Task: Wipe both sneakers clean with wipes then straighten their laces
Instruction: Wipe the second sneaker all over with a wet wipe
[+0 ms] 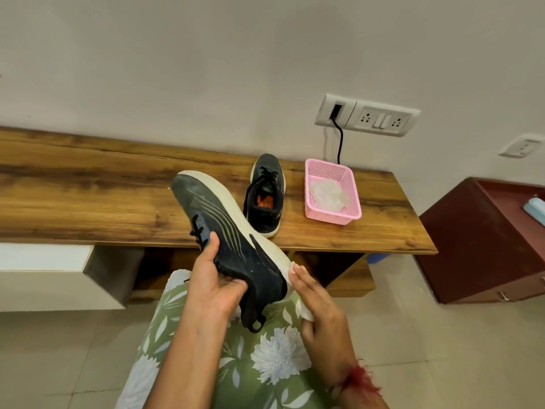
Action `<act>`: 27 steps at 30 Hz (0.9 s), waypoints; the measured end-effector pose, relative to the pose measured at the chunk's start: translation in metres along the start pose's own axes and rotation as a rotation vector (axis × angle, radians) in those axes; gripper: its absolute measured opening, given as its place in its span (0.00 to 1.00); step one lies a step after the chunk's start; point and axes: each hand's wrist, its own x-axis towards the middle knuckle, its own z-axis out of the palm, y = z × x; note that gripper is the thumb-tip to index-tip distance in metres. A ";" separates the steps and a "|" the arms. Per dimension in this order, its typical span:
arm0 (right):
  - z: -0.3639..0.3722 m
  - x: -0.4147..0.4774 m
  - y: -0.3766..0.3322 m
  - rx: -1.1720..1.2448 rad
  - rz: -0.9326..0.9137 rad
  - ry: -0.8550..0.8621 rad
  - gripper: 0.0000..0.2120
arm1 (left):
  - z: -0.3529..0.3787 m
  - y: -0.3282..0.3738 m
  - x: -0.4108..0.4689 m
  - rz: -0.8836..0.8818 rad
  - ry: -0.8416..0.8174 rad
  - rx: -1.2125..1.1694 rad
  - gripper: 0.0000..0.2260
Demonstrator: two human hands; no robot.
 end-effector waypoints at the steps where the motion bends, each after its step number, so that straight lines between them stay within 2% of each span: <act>1: -0.003 0.004 -0.004 0.051 0.044 0.069 0.42 | 0.003 -0.001 -0.001 0.002 0.010 0.025 0.14; 3: -0.012 0.028 -0.014 0.124 0.087 0.182 0.39 | 0.007 -0.006 -0.001 0.022 0.045 0.088 0.11; 5: -0.021 0.069 -0.027 0.159 0.048 0.164 0.34 | 0.010 -0.011 -0.002 0.030 0.062 0.139 0.11; 9: -0.025 0.155 -0.052 0.144 -0.114 -0.082 0.29 | 0.012 -0.015 -0.001 0.059 0.105 0.223 0.09; 15: -0.012 0.237 -0.067 -0.048 -0.146 -0.303 0.23 | 0.011 -0.011 -0.006 0.087 0.108 0.259 0.08; 19: -0.001 0.245 -0.062 -0.156 -0.192 -0.441 0.20 | 0.011 -0.008 -0.008 0.081 0.026 0.270 0.11; 24: 0.013 0.226 -0.052 -0.111 -0.184 -0.338 0.24 | 0.009 -0.009 -0.006 0.040 -0.031 0.250 0.15; 27: 0.020 0.206 -0.043 -0.167 -0.233 -0.356 0.28 | 0.009 -0.007 -0.007 0.021 -0.081 0.178 0.16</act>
